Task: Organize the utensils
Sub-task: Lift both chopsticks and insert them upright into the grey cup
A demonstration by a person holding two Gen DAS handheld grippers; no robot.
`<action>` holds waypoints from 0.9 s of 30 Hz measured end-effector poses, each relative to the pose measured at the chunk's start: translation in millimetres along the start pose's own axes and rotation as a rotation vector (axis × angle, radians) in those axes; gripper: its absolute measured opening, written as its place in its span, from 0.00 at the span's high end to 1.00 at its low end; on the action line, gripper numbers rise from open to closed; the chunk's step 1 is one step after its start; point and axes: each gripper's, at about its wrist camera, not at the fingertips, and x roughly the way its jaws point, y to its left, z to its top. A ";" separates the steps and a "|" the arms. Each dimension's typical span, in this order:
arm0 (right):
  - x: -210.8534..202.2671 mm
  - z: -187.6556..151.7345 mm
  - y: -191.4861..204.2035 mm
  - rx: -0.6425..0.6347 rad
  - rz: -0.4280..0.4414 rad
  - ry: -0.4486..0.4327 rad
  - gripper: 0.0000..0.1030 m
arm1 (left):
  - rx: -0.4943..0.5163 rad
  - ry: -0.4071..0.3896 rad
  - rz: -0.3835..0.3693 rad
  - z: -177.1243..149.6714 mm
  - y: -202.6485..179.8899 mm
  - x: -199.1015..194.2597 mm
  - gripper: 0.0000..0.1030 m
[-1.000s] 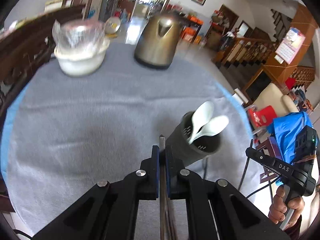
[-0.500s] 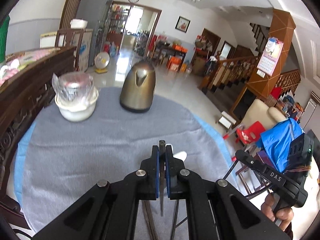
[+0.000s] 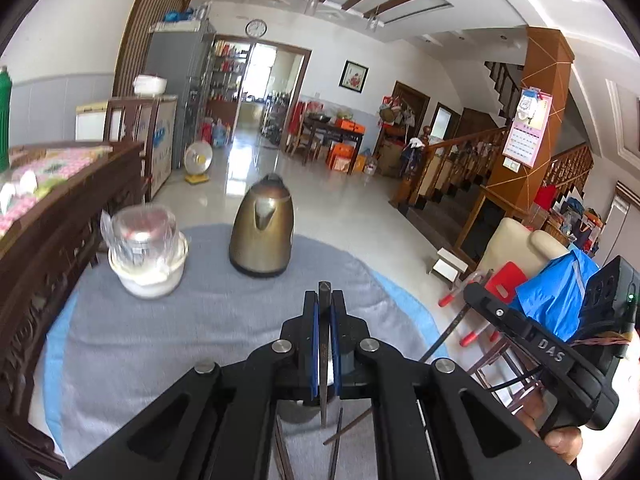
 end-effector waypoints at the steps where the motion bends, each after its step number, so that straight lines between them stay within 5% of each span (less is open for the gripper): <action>1: 0.3 3.7 2.2 -0.001 -0.006 -0.017 0.94 | 0.007 -0.012 0.003 4.6 -1.8 -2.0 0.95; 13: 23.0 5.1 14.2 -0.064 -0.132 -0.190 0.94 | 0.012 -0.099 0.085 11.3 -0.2 17.7 0.95; 24: 57.1 -31.9 17.9 -0.144 -0.144 -0.047 0.92 | -0.037 0.030 0.109 -21.8 16.9 59.0 0.95; 27: 52.8 -34.8 17.9 -0.131 -0.115 -0.009 0.90 | -0.036 0.035 0.108 -26.0 16.1 55.8 0.84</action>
